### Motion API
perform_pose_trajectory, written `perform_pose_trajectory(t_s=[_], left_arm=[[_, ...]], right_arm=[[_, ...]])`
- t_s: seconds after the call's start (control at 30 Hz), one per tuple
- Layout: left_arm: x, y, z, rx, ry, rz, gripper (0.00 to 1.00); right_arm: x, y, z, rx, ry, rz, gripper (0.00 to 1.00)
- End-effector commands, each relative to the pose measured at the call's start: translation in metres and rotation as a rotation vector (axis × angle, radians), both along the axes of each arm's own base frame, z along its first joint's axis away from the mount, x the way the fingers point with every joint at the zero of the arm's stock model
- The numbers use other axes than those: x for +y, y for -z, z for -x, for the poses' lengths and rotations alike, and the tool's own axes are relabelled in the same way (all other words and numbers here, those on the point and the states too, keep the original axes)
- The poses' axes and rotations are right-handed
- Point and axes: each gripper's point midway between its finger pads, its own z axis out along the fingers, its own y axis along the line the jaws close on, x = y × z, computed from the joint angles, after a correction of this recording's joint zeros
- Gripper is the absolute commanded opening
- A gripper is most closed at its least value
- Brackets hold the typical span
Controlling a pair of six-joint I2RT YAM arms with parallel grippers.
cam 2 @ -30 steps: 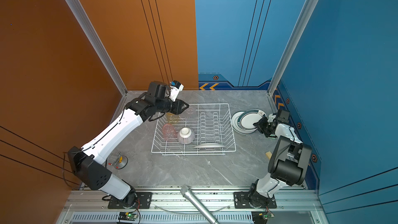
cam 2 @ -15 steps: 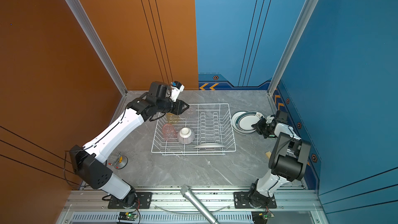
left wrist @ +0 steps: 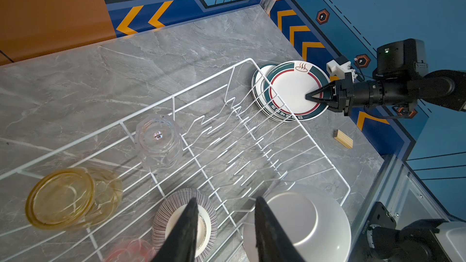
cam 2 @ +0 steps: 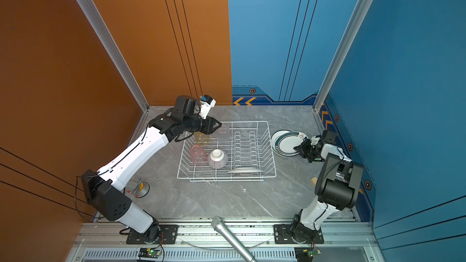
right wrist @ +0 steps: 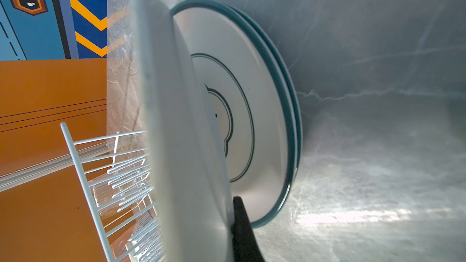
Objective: Unload the mixed dishes from the dish rack
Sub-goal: 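Lower the green-and-red plate onto the table plate stack with the right gripper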
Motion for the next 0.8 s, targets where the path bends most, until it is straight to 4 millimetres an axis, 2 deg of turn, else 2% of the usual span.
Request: perform_pose_trajectory(t_s=[0.0, 0.77], left_arm=[[0.002, 0.001, 0.000, 0.002, 0.010, -0.016, 0.39], [0.007, 0.005, 0.002, 0.007, 0.009, -0.023, 0.38]], right_arm=[[0.000, 0.001, 0.002, 0.023, -0.026, 0.023, 0.11], [-0.012, 0.016, 0.022, 0.151, -0.069, 0.146, 0.32]])
